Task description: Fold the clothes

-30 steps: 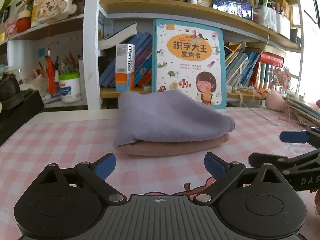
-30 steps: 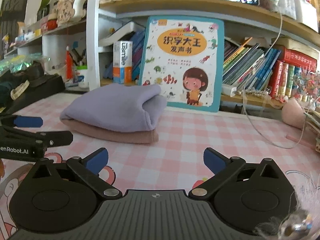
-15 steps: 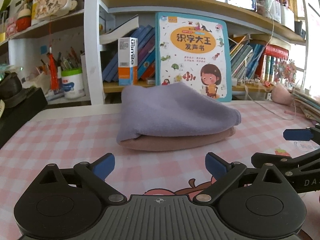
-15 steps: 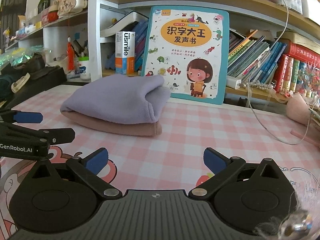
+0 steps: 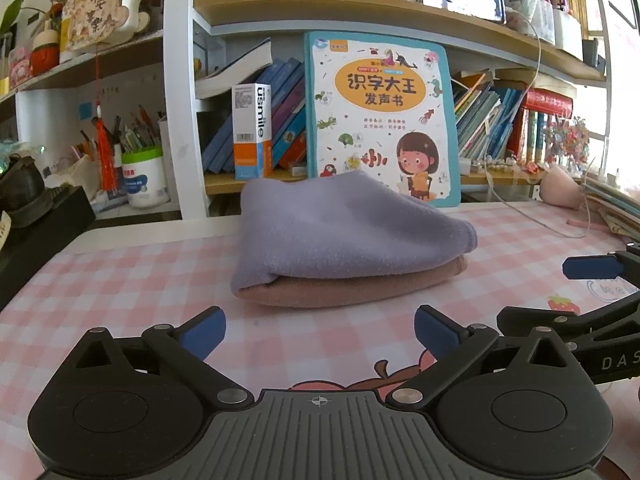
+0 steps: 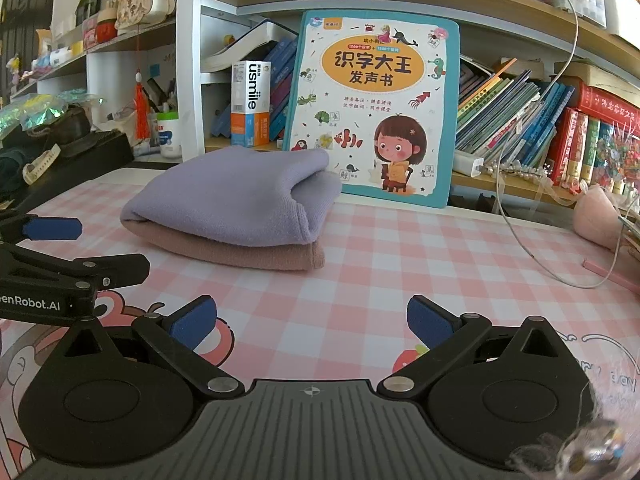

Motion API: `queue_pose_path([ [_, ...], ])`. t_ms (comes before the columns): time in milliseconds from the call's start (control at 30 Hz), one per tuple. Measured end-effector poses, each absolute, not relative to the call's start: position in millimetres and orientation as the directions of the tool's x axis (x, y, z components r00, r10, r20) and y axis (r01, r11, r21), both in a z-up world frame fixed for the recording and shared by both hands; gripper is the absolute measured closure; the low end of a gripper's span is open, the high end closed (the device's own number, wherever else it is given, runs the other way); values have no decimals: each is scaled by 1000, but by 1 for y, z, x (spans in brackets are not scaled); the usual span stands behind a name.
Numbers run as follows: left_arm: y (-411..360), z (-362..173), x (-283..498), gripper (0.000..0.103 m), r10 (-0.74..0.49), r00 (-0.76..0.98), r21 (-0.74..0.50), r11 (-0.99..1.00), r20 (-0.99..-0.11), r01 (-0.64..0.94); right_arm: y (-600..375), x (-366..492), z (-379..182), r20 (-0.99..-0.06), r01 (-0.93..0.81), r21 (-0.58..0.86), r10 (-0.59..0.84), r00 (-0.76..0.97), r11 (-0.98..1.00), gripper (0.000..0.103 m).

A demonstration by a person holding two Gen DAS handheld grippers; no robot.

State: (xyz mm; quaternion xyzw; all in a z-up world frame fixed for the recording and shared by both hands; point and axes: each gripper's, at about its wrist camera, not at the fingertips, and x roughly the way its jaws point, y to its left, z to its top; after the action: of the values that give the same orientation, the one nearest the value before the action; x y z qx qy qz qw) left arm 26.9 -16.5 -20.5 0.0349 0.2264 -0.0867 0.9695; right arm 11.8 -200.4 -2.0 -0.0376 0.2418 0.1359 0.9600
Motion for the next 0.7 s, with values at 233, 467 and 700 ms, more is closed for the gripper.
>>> queue_pose_path([
  [233,-16,-21,27,0,-155,882,28,982,-446,187,-201,11,-2,-474,-278,-8,242,847,960,1],
  [467,-15,-21,28,0,-157,879,24,982,-450,188,-200,11,-2,-476,-281,-8,243,845,960,1],
  [700,-14,-22,29,0,-159,876,17,982,-455,187,-200,12,-2,-481,-283,-10,244,842,959,1],
])
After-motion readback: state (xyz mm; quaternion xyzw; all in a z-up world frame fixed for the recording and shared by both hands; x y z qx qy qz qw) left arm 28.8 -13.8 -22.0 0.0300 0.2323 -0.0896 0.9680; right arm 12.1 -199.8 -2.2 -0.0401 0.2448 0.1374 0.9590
